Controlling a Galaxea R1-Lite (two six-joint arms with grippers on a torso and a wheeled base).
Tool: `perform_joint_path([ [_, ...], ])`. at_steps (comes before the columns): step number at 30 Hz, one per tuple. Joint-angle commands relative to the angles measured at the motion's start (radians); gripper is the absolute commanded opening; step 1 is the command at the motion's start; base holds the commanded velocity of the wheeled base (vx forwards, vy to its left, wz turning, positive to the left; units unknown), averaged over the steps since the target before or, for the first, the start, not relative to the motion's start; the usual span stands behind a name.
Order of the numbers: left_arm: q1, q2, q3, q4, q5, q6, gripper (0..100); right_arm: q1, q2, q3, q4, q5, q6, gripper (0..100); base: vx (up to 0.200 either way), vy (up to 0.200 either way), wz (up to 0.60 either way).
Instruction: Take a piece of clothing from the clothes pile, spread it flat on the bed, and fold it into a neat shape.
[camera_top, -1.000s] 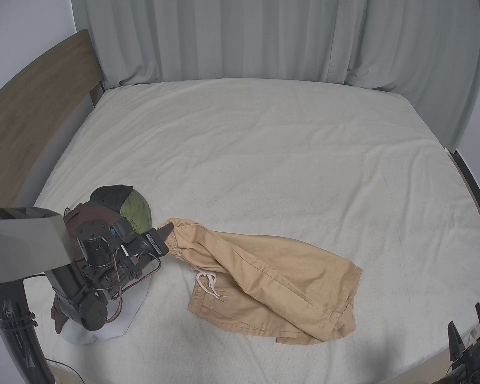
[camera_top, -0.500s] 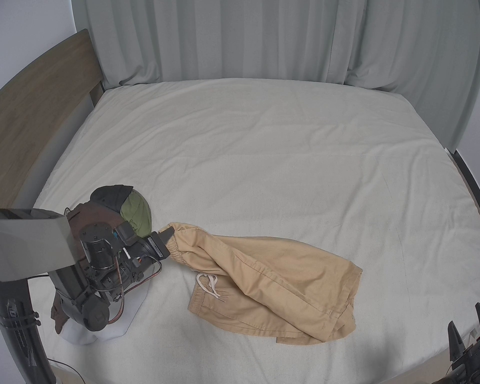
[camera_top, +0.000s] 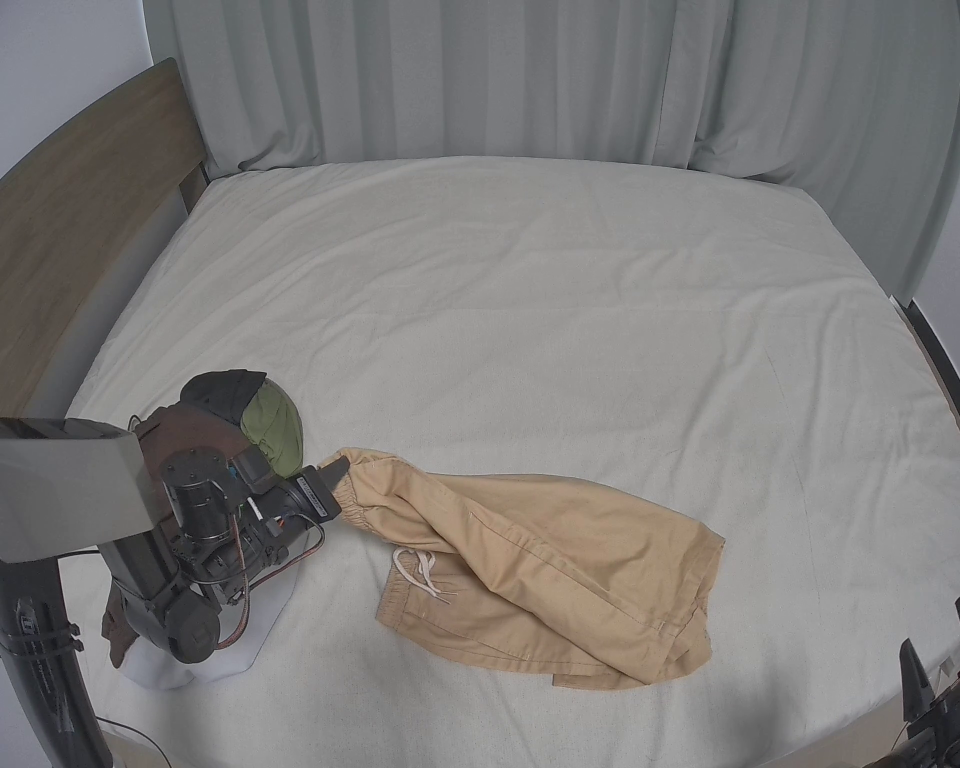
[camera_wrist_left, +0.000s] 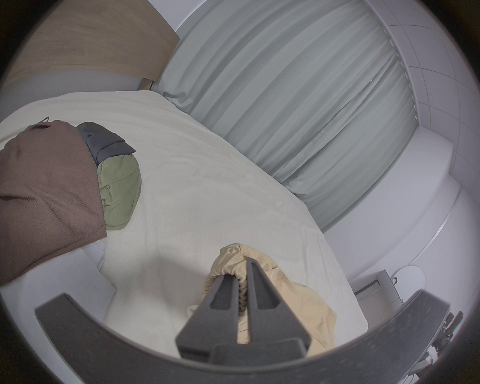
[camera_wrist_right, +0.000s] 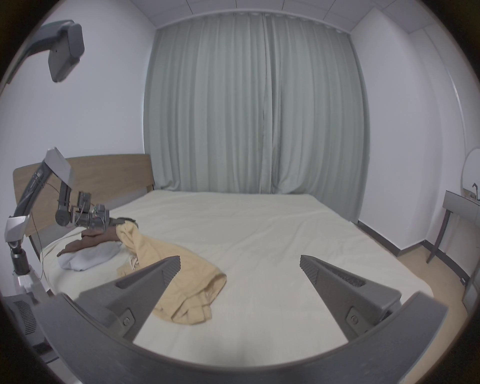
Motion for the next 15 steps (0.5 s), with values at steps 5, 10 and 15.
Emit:
perform_joint_path([
  [5, -0.006, -0.002, 0.002, -0.001, 0.001, 0.001, 0, -0.01, 0.192, -0.208, -0.13, 0.039, -0.006, 100, 0.0, 0.0, 0.0],
  [10, -0.003, -0.004, -0.001, -0.001, 0.001, 0.001, 0, -0.01, 0.317, -0.209, -0.132, 0.116, -0.006, 100, 0.0, 0.0, 0.0],
  [15, -0.006, -0.006, -0.001, -0.001, 0.001, 0.001, 0, -0.01, 0.39, -0.214, -0.136, 0.165, -0.009, 100, 0.0, 0.0, 0.0],
])
